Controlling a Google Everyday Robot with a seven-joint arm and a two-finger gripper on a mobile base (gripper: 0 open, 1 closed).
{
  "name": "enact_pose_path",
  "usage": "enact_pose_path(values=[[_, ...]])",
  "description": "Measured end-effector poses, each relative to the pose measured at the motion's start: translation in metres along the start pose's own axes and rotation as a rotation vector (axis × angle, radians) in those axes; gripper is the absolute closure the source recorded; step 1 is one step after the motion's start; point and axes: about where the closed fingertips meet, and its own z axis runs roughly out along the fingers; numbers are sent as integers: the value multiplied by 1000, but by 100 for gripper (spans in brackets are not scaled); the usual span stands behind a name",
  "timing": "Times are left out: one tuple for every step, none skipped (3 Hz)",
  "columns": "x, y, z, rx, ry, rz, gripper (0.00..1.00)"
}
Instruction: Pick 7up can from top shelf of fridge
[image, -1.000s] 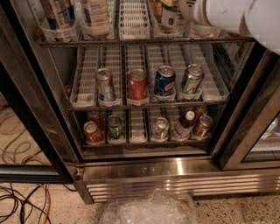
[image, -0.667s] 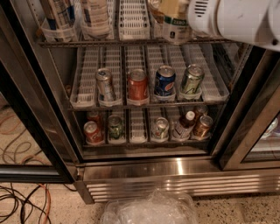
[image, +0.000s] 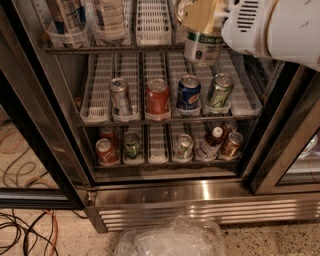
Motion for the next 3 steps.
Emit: enact_pose_path(values=[[3,6,-8,-26,3,10,100],[-4,12,-8,-71,0,-44,100],[-4,12,-8,-72,0,-46,100]])
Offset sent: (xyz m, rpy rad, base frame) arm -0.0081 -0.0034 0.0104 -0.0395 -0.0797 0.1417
